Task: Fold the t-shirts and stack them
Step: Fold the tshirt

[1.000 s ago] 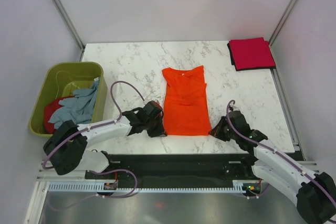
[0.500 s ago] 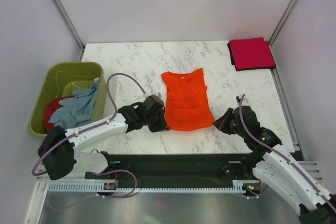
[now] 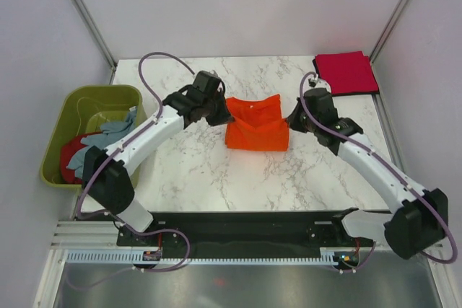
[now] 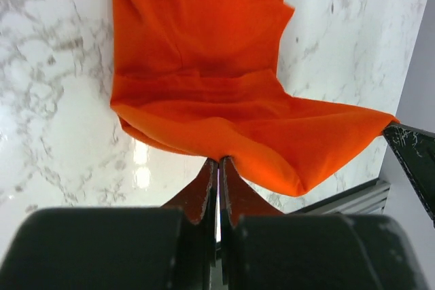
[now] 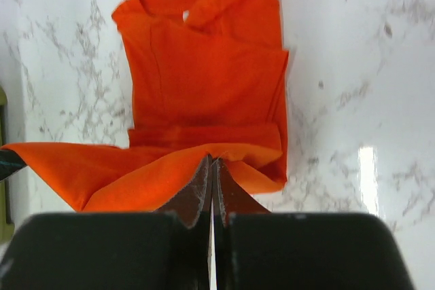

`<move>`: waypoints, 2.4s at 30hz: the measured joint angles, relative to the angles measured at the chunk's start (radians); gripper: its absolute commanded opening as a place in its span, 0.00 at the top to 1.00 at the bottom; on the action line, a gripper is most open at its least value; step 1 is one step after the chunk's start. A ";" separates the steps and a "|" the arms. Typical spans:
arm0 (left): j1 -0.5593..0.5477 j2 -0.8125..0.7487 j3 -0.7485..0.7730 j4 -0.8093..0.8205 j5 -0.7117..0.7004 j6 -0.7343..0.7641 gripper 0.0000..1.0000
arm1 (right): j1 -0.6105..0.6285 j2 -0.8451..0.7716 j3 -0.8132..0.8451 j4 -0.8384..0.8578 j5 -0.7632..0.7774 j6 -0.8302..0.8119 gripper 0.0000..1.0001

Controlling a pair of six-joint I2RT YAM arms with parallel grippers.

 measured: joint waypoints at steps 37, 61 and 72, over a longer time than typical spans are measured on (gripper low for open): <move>0.330 0.714 0.530 0.272 0.404 0.362 0.59 | -0.268 0.853 0.526 0.253 -0.261 -0.109 0.44; 0.184 0.564 0.214 0.326 0.207 0.386 0.52 | -0.334 0.968 0.329 0.663 -0.417 -0.029 0.90; 0.184 0.537 0.201 0.312 0.177 0.356 0.49 | -0.343 0.906 0.357 0.503 -0.465 -0.021 0.58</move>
